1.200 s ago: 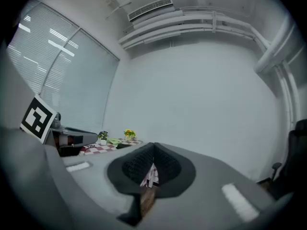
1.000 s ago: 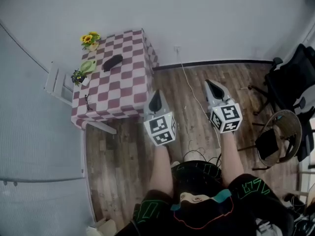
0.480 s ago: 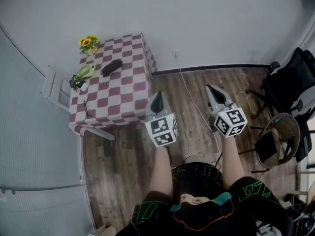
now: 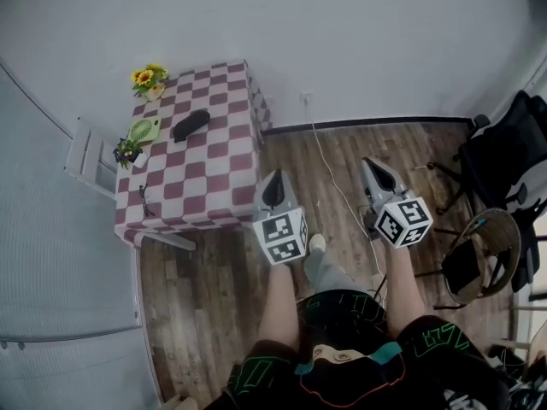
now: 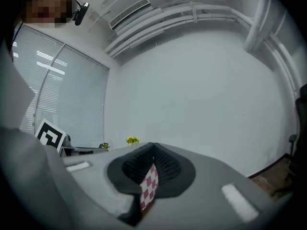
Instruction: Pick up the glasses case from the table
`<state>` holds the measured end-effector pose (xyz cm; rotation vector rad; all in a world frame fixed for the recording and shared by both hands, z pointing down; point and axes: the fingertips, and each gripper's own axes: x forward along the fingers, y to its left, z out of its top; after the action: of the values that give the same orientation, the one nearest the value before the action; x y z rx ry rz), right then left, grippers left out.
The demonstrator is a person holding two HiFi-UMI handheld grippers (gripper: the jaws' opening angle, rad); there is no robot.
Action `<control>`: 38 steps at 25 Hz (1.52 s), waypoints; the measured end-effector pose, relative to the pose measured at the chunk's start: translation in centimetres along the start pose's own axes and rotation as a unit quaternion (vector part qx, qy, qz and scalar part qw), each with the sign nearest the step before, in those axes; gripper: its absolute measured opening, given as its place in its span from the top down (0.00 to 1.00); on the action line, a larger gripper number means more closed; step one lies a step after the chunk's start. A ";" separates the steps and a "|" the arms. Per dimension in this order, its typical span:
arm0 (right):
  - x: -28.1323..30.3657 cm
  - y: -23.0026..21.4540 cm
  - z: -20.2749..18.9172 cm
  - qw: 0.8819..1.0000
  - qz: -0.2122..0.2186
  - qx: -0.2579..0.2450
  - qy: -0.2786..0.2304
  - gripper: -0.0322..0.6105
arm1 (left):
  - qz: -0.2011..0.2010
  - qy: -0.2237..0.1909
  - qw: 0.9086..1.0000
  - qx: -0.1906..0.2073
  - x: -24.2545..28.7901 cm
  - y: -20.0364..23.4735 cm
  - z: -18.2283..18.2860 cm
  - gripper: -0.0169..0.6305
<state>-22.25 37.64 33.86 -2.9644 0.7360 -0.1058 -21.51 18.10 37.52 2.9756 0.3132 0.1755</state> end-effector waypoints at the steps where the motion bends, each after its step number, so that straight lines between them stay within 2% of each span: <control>1: 0.8 -0.4 -0.3 1.000 0.000 0.000 0.003 0.95 | 0.002 0.002 1.000 0.000 0.7 0.2 -0.2 0.96; 7: 6.2 -2.6 -2.6 0.999 0.008 -0.026 0.031 0.95 | 0.020 0.016 1.000 -0.005 5.5 2.0 -1.4 0.96; 13: 11.9 -7.1 -4.6 0.998 0.009 -0.010 0.057 0.94 | 0.030 0.052 0.998 0.003 11.8 2.5 -3.2 0.96; 19: 17.9 -11.8 -4.7 0.998 0.005 0.000 0.062 0.95 | 0.031 0.077 0.996 0.029 19.1 2.5 -3.1 0.96; 29: 26.1 -18.2 -0.4 0.999 0.009 -0.010 0.035 0.95 | 0.030 0.048 0.997 0.049 29.0 1.9 0.9 0.96; 34: 29.8 -18.9 -0.4 0.999 0.019 -0.015 0.042 0.95 | 0.046 0.047 0.997 0.042 31.9 4.0 1.3 0.96; 38: 33.9 -19.4 -1.6 0.998 0.027 -0.018 0.055 0.95 | 0.057 0.058 0.996 0.028 35.1 6.5 0.1 0.96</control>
<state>16.52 38.72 38.91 -2.9900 0.8403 -0.2579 13.88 19.34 42.00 3.0471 0.1638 0.3583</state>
